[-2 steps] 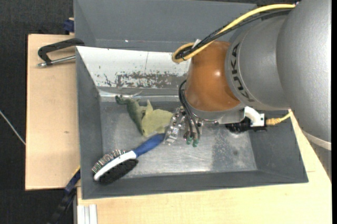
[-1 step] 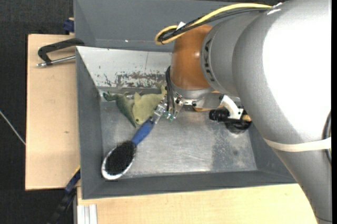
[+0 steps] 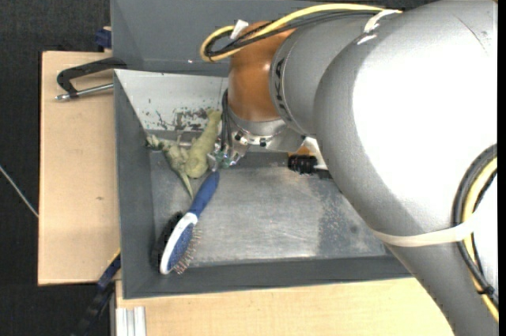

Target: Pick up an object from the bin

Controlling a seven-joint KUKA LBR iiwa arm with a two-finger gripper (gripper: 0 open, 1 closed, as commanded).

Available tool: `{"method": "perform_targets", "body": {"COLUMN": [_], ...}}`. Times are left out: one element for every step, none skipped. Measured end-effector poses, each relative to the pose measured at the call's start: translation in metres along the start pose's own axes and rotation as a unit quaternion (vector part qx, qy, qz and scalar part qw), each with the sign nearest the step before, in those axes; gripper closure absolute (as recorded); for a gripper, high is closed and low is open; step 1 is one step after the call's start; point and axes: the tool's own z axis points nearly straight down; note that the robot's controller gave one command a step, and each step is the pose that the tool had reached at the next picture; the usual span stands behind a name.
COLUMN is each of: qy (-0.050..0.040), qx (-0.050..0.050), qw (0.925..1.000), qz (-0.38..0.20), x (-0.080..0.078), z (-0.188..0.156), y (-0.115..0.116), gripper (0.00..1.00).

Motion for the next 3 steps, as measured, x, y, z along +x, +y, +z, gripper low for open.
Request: {"method": "perform_targets", "body": {"qy": [0.0025, 0.0035, 0.0010], "qx": [0.003, 0.003, -0.002], "qw": [1.0000, 1.0000, 0.9997], "qz": [0.001, 0.000, 0.026], "x": [0.001, 0.002, 0.001], "z": [0.002, 0.002, -0.201], "y": [-0.002, -0.002, -0.017], "gripper": [0.00, 1.00, 1.00]}}
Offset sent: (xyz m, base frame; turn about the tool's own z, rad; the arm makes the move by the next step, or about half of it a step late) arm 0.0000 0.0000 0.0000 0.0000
